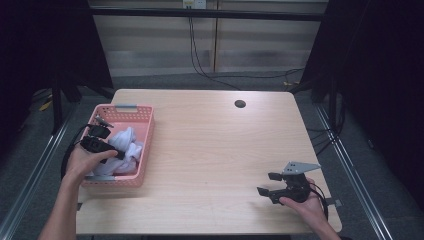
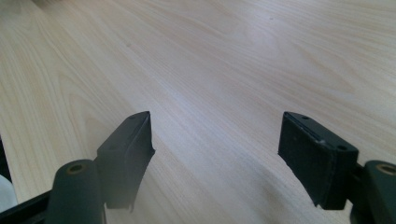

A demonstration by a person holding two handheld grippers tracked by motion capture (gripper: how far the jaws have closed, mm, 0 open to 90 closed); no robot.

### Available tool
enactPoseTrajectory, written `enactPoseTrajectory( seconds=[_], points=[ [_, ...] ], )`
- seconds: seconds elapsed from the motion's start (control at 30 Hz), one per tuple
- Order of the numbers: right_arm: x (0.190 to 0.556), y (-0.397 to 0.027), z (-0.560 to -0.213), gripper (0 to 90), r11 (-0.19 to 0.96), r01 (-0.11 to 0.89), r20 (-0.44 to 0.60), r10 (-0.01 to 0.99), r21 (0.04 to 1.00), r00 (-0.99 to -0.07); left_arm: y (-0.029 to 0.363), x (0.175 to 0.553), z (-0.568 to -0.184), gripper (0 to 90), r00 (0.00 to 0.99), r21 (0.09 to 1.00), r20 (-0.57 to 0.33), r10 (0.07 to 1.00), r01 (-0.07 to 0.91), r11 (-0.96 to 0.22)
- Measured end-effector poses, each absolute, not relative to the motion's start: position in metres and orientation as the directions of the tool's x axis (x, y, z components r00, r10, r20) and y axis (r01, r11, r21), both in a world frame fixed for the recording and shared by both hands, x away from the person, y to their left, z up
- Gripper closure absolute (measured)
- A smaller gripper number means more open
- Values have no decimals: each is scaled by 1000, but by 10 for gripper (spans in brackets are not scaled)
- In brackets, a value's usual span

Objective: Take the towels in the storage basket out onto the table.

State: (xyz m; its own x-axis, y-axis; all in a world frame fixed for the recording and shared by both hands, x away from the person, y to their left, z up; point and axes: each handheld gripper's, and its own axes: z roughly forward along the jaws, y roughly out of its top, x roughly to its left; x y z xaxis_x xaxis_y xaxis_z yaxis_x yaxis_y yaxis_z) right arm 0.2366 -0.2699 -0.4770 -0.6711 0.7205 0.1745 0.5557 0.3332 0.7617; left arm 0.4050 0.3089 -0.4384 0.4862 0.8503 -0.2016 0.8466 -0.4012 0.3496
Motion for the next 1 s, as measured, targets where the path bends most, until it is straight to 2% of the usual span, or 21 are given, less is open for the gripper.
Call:
enactPoseTrajectory(
  seconds=[0.67, 1.0],
  points=[
    [236, -270, -476, 257, 328, 552, 175, 721, 767, -671, 328, 394, -405, 543, 443, 511, -270, 855, 819, -262],
    [236, -270, -476, 257, 327, 551, 175, 720, 768, -672, 333, 390, -388, 542, 442, 575, -269, 856, 786, -225]
  ],
)
